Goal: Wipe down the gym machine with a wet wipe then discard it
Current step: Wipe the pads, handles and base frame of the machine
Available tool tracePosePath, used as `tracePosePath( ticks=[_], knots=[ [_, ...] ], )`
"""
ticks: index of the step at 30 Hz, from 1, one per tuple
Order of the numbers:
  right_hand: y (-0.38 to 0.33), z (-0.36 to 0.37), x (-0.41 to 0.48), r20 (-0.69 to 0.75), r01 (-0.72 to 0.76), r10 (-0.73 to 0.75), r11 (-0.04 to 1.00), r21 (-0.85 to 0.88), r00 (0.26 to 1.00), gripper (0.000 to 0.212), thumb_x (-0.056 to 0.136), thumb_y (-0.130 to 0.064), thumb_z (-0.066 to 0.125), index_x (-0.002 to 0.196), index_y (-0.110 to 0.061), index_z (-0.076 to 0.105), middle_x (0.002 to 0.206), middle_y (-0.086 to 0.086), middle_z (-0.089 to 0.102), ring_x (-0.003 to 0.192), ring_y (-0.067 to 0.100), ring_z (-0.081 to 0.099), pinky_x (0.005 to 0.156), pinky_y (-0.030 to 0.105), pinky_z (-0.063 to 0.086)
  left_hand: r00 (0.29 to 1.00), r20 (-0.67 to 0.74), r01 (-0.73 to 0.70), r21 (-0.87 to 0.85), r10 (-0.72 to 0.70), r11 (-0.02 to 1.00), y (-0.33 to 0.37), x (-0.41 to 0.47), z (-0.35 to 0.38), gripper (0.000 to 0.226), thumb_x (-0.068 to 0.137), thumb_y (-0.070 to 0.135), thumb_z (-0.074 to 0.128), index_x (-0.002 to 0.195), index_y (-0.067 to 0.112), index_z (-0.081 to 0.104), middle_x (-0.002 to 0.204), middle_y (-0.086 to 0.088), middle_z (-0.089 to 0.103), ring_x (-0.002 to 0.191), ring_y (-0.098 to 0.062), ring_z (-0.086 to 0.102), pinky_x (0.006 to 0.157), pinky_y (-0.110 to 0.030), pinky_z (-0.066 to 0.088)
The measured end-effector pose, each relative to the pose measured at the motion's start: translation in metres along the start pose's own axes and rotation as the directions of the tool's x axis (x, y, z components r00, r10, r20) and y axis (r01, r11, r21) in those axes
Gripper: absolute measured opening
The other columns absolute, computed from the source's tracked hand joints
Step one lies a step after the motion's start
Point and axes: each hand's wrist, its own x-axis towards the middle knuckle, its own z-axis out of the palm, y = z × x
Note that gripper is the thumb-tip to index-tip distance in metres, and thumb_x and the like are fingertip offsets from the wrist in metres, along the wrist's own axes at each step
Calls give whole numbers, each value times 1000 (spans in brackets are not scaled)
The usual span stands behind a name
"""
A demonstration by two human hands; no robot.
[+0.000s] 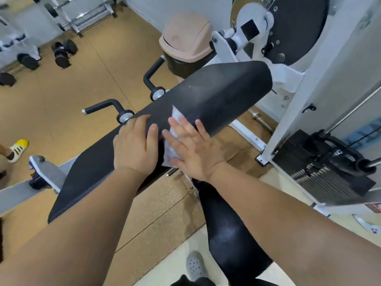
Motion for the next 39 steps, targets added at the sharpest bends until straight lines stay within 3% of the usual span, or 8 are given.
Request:
tracePosePath(
  ticks=[8, 10, 14, 18, 24, 29, 33, 39],
  knots=[
    [104, -10, 17, -22, -707, 719, 688, 167, 695, 73, 104, -48, 27, 163, -7, 15, 171, 16, 6, 159, 34, -1, 126, 61, -1, 999, -16, 32, 227, -29, 973, 7, -2, 5, 60, 99, 51, 23, 135, 15, 55, 122, -9, 63, 112, -33, 55, 92, -49, 43],
    [74, -8, 17, -32, -602, 616, 779, 177, 787, 75, 103, -50, 32, 163, -8, 13, 171, 17, 7, 158, 38, -2, 125, 58, -8, 999, -31, 46, 251, -39, 967, 8, -3, 6, 58, 98, 51, 27, 133, 15, 56, 121, -9, 63, 111, -34, 55, 92, -48, 42],
    [21, 15, -16, -5, -2, 2, 999, -37, 1000, 86, 103, -53, 39, 163, -16, -10, 170, 9, 3, 156, 36, -7, 124, 54, -14, 997, -53, 65, 276, -52, 959, 8, -3, 9, 57, 96, 51, 33, 128, 13, 58, 119, -11, 64, 108, -36, 56, 90, -49, 43],
    [80, 16, -14, -59, -185, 185, 983, 0, 981, 81, 100, -61, 35, 163, -16, 9, 169, 10, 10, 157, 34, 3, 124, 52, -16, 996, -71, 74, 275, -56, 959, 8, -4, 11, 61, 93, 55, 33, 126, 11, 61, 118, -11, 65, 107, -37, 56, 87, -48, 43],
    [103, -7, 18, 8, -772, 806, 564, 291, 592, 82, 103, -54, 25, 163, -2, 5, 170, 22, -3, 158, 37, -6, 125, 61, 1, 996, -64, 79, 327, -61, 942, 10, -4, 13, 60, 94, 56, 33, 119, 12, 63, 111, -12, 65, 100, -37, 56, 85, -48, 43],
    [25, -5, 3, 26, -207, 205, 969, 134, 978, 77, 103, -50, 36, 163, -12, 6, 171, 14, 3, 157, 37, -4, 123, 54, -13, 996, -68, 71, 330, -51, 941, 10, -5, 12, 58, 94, 55, 33, 116, 11, 63, 108, -13, 65, 99, -38, 56, 83, -47, 42],
    [83, -3, 6, 20, -85, 85, 996, -19, 996, 77, 100, -58, 34, 163, -18, 13, 171, 11, 13, 158, 34, 5, 122, 55, -15, 996, -72, 69, 330, -48, 941, 9, -5, 13, 59, 94, 56, 32, 116, 11, 63, 108, -13, 65, 99, -38, 57, 83, -47, 43],
    [156, -14, 21, 57, -782, 800, 564, 265, 597, 79, 100, -56, 21, 164, -11, 7, 172, 14, -2, 159, 32, -6, 126, 60, 0, 996, -70, 67, 332, -46, 941, 9, -5, 13, 60, 94, 56, 32, 117, 10, 64, 109, -13, 65, 99, -38, 57, 83, -47, 44]
  ],
)
